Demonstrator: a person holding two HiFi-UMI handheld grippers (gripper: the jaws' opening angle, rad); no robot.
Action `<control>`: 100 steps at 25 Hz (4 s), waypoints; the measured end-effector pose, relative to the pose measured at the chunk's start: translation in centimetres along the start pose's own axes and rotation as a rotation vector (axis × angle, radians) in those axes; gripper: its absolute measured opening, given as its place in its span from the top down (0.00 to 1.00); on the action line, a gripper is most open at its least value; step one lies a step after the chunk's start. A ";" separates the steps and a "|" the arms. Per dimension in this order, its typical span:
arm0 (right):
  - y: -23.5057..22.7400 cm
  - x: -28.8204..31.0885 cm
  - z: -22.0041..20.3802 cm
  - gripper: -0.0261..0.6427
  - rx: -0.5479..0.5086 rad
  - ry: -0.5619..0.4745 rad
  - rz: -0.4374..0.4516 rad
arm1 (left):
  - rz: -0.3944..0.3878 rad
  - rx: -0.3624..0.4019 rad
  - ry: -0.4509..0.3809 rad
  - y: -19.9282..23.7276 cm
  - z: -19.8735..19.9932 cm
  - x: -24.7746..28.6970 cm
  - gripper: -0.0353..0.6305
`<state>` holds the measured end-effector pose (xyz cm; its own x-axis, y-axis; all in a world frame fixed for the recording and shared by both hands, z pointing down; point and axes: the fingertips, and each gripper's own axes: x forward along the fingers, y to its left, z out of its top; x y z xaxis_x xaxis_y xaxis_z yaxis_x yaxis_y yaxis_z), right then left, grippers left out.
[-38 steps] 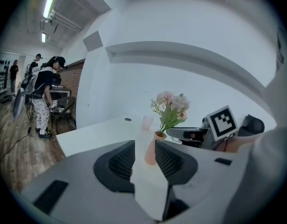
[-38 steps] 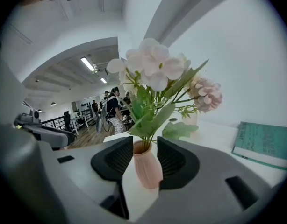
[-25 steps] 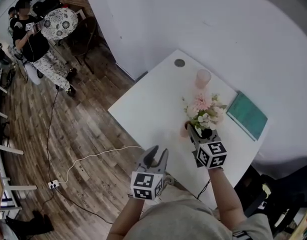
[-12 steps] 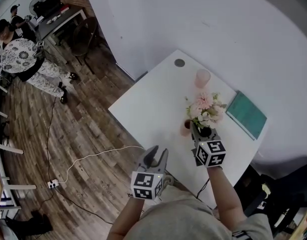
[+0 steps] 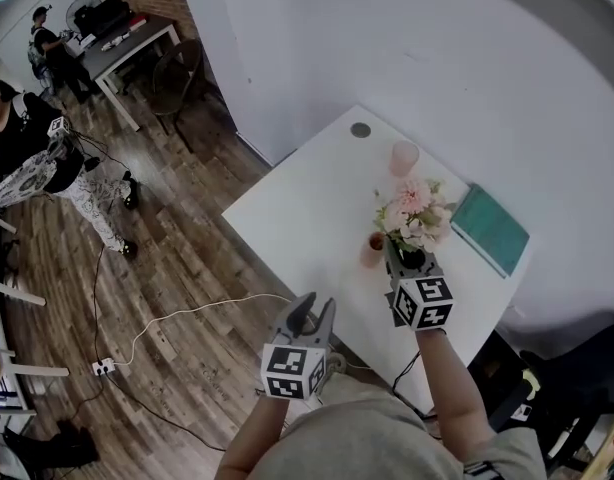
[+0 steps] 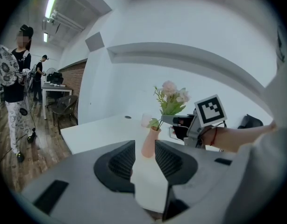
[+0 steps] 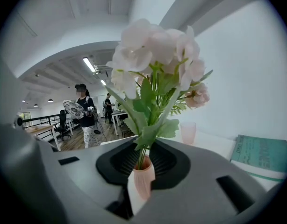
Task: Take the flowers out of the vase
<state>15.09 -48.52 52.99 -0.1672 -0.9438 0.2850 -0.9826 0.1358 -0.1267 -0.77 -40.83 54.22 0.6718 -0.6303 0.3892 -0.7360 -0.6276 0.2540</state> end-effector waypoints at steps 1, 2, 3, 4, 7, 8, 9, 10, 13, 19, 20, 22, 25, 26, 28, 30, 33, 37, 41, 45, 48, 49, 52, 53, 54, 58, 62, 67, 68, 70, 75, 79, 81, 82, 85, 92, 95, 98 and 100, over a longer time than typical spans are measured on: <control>0.1 -0.4 0.2 0.86 -0.005 -0.007 -0.002 | 0.001 0.000 -0.004 -0.2 -0.2 -0.4 0.76; 0.2 -0.7 0.3 0.86 -0.010 -0.015 -0.003 | 0.003 0.000 -0.007 -0.4 -0.4 -0.8 0.76; 0.3 -1.0 0.6 0.87 -0.015 -0.023 -0.004 | 0.006 0.000 -0.011 -0.6 -0.5 -1.1 0.76; 0.4 -1.3 0.9 0.87 -0.021 -0.032 -0.004 | 0.009 -0.002 -0.015 -0.8 -0.7 -1.5 0.76; 0.8 -2.2 2.0 0.87 -0.043 -0.057 -0.004 | 0.015 -0.007 -0.023 -1.1 -1.0 -2.7 0.76; 1.0 -2.4 2.5 0.87 -0.052 -0.066 -0.004 | 0.016 -0.010 -0.026 -1.2 -1.0 -3.1 0.76; 1.2 -2.6 2.9 0.87 -0.060 -0.075 -0.004 | 0.019 -0.012 -0.029 -1.3 -1.1 -3.5 0.76; 1.3 -2.8 3.4 0.87 -0.068 -0.084 -0.003 | 0.021 -0.013 -0.033 -1.4 -1.1 -3.9 0.76; 1.7 -3.8 4.6 0.87 -0.084 -0.117 -0.003 | 0.029 -0.015 -0.041 -1.8 -1.6 -5.0 0.76; 2.4 -6.9 7.2 0.87 -0.107 -0.202 -0.013 | 0.045 -0.014 -0.071 -3.3 -2.2 -7.5 0.78; 2.5 -7.4 7.7 0.87 -0.112 -0.216 -0.014 | 0.049 -0.012 -0.078 -3.6 -2.2 -7.9 0.78; 2.8 -8.5 8.4 0.87 -0.120 -0.237 -0.014 | 0.060 -0.011 -0.089 -4.0 -2.4 -8.7 0.79; 3.6 -10.3 8.9 0.87 -0.127 -0.258 -0.011 | 0.076 -0.010 -0.105 -4.6 -2.7 -10.2 0.81; 4.0 -11.0 9.0 0.87 -0.129 -0.263 -0.008 | 0.081 -0.010 -0.111 -4.9 -2.8 -10.8 0.82; 4.8 -12.4 9.0 0.87 -0.134 -0.272 0.001 | 0.095 -0.008 -0.123 -5.3 -3.1 -12.0 0.83; 5.4 -13.7 8.8 0.87 -0.139 -0.280 0.011 | 0.109 -0.005 -0.136 -5.8 -3.4 -13.0 0.85; 6.2 -15.7 8.2 0.87 -0.138 -0.286 0.023 | 0.126 -0.002 -0.150 -6.5 -4.0 -14.4 0.86; 6.9 -18.5 7.1 0.87 -0.131 -0.286 0.034 | 0.149 -0.001 -0.160 -7.6 -4.7 -16.2 0.87; 8.1 -21.4 5.9 0.87 -0.124 -0.287 0.044 | 0.160 -0.002 -0.176 -8.6 -5.5 -18.3 0.88; 9.1 -24.1 4.6 0.87 -0.122 -0.287 0.059 | 0.170 0.002 -0.195 -9.7 -6.0 -19.9 0.89; 9.7 -26.4 3.5 0.87 -0.119 -0.287 0.073 | 0.178 0.002 -0.199 -10.8 -6.9 -21.1 0.89; 9.9 -27.2 3.0 0.87 -0.117 -0.287 0.077 | 0.181 0.002 -0.200 -11.2 -7.3 -21.4 0.89; 10.6 -29.3 1.8 0.87 -0.112 -0.286 0.086 | 0.185 0.003 -0.203 -12.2 -8.3 -22.6 0.89; 10.9 -30.0 1.4 0.87 -0.111 -0.285 0.089 | 0.186 0.004 -0.206 -12.6 -8.6 -23.0 0.89; 11.2 -30.7 1.1 0.87 -0.109 -0.284 0.092 | 0.187 0.003 -0.208 -12.9 -8.9 -23.4 0.89; 12.0 -33.3 -0.5 0.87 -0.105 -0.278 0.106 | 0.196 0.001 -0.220 -14.1 -10.0 -24.9 0.89; 12.5 -35.6 -1.4 0.87 -0.096 -0.283 0.113 | 0.205 0.004 -0.228 -15.2 -10.6 -26.1 0.89; 12.9 -37.7 -2.5 0.87 -0.083 -0.285 0.114 | 0.208 0.011 -0.231 -16.2 -11.4 -27.4 0.89; 13.0 -38.0 -2.8 0.87 -0.080 -0.284 0.115 | 0.209 0.014 -0.231 -16.4 -11.6 -27.6 0.89; 13.0 -38.6 -3.2 0.87 -0.076 -0.282 0.117 | 0.211 0.019 -0.229 -16.8 -11.9 -27.9 0.89; 13.3 -39.3 -3.3 0.87 -0.073 -0.285 0.125 | 0.216 0.032 -0.226 -17.3 -12.0 -28.4 0.89; 13.6 -39.2 -3.3 0.87 -0.072 -0.282 0.129 | 0.222 0.033 -0.228 -17.1 -11.7 -28.7 0.89; 13.8 -39.1 -3.1 0.88 -0.078 -0.280 0.127 | 0.225 0.031 -0.229 -16.8 -11.5 -28.8 0.89; 13.9 -39.1 -3.0 0.88 -0.082 -0.280 0.128 | 0.227 0.031 -0.229 -16.7 -11.4 -28.8 0.89; 14.0 -39.0 -2.9 0.88 -0.090 -0.280 0.131 | 0.230 0.033 -0.228 -16.6 -11.3 -28.7 0.89; 13.8 -38.7 -3.0 0.88 -0.095 -0.280 0.134 | 0.235 0.029 -0.226 -16.6 -11.4 -28.3 0.89; 13.8 -38.7 -3.3 0.88 -0.095 -0.278 0.137 | 0.237 0.026 -0.227 -16.6 -11.6 -28.2 0.89; 13.6 -38.6 -3.3 0.88 -0.093 -0.276 0.137 | 0.237 0.025 -0.228 -16.6 -11.6 -28.0 0.89; 13.5 -38.5 -3.3 0.88 -0.093 -0.276 0.135 | 0.238 0.023 -0.228 -16.6 -11.6 -28.0 0.89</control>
<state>7.99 -9.34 43.43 -0.2812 -0.9597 0.0012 -0.9582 0.2807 -0.0553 -8.36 -7.50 49.39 0.4845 -0.8449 0.2265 -0.8743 -0.4590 0.1581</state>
